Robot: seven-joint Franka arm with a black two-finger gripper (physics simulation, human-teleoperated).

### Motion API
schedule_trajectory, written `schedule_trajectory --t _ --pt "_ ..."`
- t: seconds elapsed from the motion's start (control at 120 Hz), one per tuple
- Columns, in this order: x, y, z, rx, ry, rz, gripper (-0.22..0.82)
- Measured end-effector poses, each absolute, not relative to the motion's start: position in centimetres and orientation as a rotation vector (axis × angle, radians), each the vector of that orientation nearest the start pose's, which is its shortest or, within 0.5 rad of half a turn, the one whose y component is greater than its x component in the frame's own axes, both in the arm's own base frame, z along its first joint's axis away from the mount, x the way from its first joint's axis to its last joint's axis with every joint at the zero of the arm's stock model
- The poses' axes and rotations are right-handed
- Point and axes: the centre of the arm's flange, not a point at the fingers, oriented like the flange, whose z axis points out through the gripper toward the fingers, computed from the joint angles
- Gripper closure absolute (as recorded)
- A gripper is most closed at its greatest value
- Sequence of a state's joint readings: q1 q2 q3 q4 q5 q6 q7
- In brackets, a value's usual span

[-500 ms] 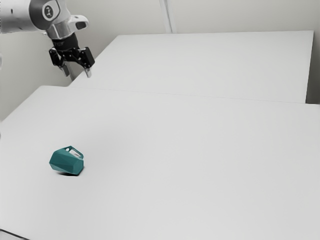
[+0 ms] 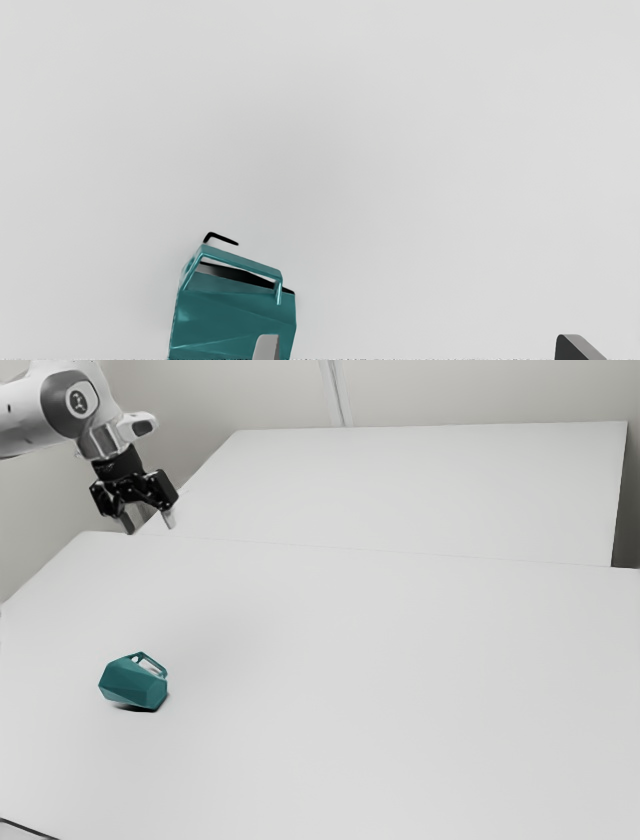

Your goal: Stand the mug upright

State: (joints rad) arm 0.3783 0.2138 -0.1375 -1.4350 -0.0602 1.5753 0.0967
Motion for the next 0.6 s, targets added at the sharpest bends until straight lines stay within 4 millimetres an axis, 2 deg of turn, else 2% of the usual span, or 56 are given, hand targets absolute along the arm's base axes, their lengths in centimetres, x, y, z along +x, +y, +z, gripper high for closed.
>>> schedule_trajectory --t 0.158,0.233,0.283,0.358,0.458,0.517,0.6 --pt "55.4 24.0 54.7 -3.326 -0.467 0.088 0.0" --pt "53.1 27.6 53.5 -3.381 -0.556 0.085 0.0" --pt "51.7 29.5 51.9 -3.422 -0.606 0.098 0.0" --pt "50.4 31.9 48.9 -3.485 -0.64 0.126 0.0" --pt "48.9 35.0 43.3 -3.575 -0.675 0.182 0.0" --pt "47.4 35.7 40.2 -3.618 -0.674 0.219 0.0" --pt "46.4 35.3 36.5 -3.664 -0.604 0.258 0.0"
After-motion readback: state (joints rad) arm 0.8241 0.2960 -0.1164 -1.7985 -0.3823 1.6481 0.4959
